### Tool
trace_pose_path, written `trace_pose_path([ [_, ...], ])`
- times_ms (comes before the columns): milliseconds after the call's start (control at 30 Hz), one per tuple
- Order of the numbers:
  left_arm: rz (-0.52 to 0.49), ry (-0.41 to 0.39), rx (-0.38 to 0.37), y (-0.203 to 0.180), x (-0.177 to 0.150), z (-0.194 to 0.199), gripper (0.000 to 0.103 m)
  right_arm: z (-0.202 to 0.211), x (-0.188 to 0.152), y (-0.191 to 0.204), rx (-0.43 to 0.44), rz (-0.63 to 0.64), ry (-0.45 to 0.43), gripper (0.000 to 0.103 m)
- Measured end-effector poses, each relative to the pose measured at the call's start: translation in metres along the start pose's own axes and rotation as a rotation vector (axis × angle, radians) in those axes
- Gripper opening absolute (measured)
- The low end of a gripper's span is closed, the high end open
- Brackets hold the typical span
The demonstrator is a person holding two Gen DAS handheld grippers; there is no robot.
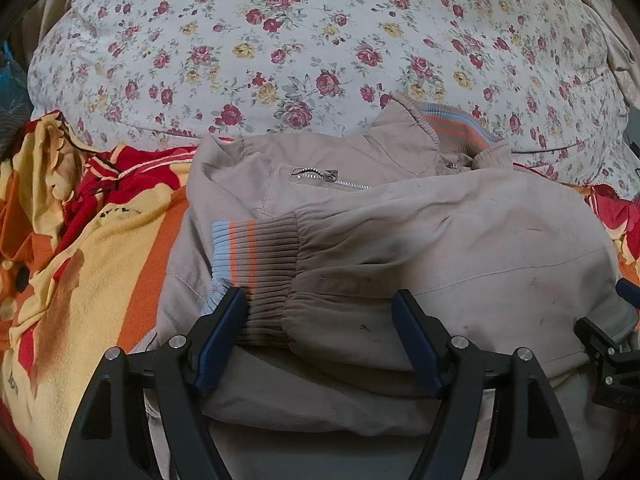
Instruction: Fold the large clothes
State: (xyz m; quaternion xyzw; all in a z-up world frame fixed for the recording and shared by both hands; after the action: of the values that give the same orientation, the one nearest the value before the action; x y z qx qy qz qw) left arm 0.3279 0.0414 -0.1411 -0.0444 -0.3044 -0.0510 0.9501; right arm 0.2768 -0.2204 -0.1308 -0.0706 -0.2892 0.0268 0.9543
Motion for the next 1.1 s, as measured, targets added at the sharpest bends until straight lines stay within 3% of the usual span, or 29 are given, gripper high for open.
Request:
trace_pose_path([
  [267, 0.017, -0.028, -0.019, 0.004, 0.003, 0.009, 0.064, 0.012, 0.008, -0.002, -0.009, 0.019, -0.019, 0.101],
  [433, 0.100, -0.073, -0.047, 0.022, 0.009, 0.034, 0.061, 0.076, 0.006, -0.051, -0.073, -0.039, -0.201, 0.100],
  [533, 0.141, -0.069, -0.075, 0.029, 0.003, 0.043, 0.061, 0.114, -0.024, -0.085, -0.084, -0.112, -0.253, 0.100],
  [767, 0.086, -0.109, -0.098, 0.020, -0.024, 0.082, 0.059, 0.161, -0.104, -0.117, -0.103, -0.145, -0.231, 0.100],
  [933, 0.044, -0.186, -0.088, 0.031, -0.050, 0.127, 0.059, 0.187, -0.164, -0.125, 0.001, -0.234, -0.214, 0.100],
  [1100, 0.114, -0.131, -0.114, 0.062, -0.081, 0.167, 0.059, 0.202, -0.197, -0.132, 0.097, -0.350, -0.215, 0.100],
])
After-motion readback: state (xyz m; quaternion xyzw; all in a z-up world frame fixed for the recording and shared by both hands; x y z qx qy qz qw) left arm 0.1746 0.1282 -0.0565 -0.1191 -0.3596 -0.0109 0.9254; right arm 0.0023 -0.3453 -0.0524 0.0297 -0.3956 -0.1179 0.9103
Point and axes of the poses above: each gripper's, at about its wrist camera, not at the fingertips, and z roughly against the way its jaws point, y to its left, x to its top, the point moved 5 cm from there along -z, roughly the way its jaws point, and after that the axes turned 3 degrees about y, right-handed, at the moved point
